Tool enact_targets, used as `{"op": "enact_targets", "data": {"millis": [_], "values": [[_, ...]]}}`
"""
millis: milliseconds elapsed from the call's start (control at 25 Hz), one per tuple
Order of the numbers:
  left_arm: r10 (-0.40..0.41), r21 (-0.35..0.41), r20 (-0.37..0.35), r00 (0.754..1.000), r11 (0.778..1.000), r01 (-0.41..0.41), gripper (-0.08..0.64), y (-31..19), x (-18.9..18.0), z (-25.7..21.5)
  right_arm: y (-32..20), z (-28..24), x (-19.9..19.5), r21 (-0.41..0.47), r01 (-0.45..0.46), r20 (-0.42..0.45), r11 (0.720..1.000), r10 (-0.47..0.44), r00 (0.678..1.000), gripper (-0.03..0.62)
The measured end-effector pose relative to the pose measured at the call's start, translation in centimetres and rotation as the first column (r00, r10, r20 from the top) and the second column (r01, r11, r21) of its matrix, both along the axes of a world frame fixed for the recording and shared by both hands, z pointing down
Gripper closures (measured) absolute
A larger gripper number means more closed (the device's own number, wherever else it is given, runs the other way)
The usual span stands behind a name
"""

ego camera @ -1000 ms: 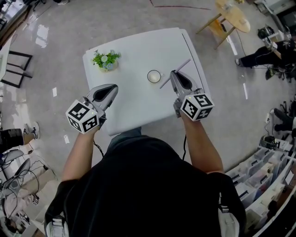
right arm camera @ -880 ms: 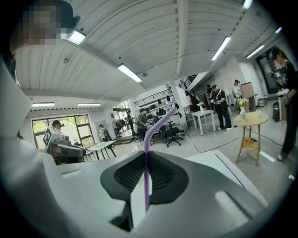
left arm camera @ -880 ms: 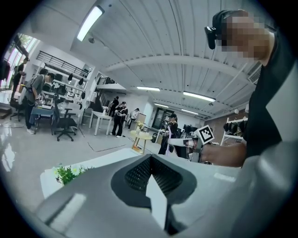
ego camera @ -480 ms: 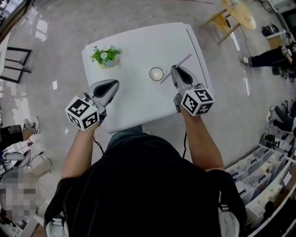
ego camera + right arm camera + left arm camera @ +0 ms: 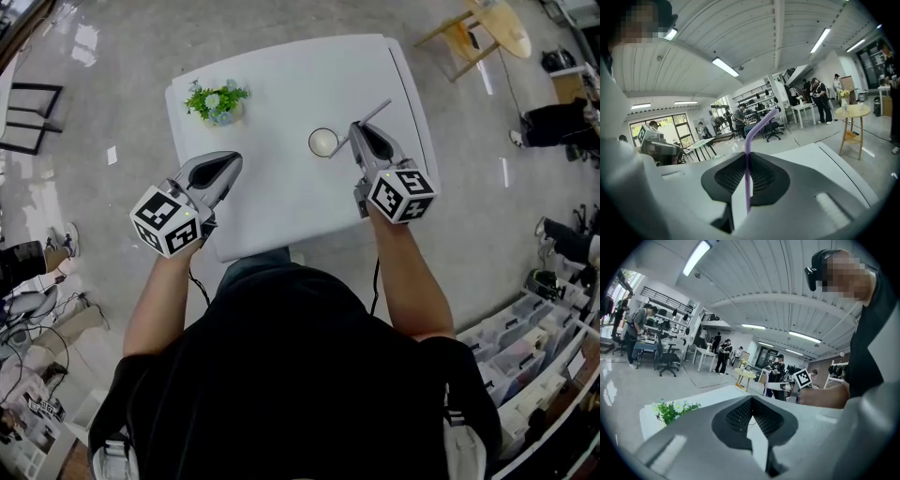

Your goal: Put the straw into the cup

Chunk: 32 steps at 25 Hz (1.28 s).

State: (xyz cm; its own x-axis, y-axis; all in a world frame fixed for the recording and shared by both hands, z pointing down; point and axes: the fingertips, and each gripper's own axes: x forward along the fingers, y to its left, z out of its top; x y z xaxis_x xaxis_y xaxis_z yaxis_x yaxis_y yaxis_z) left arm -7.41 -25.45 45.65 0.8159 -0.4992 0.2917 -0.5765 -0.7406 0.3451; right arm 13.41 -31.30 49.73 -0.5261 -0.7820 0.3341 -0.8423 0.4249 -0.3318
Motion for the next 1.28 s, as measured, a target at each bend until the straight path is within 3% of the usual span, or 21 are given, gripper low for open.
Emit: {"op": "enact_targets", "data": {"millis": [1280], "values": [[-0.035,-0.054,-0.002,0.999,0.998,0.035,0.560,-1.7,-1.3,2.8,-1.3,8.5,-0.7,-0.140,0.025,-0.028,0.990,-0.029,0.999,0.543]]}}
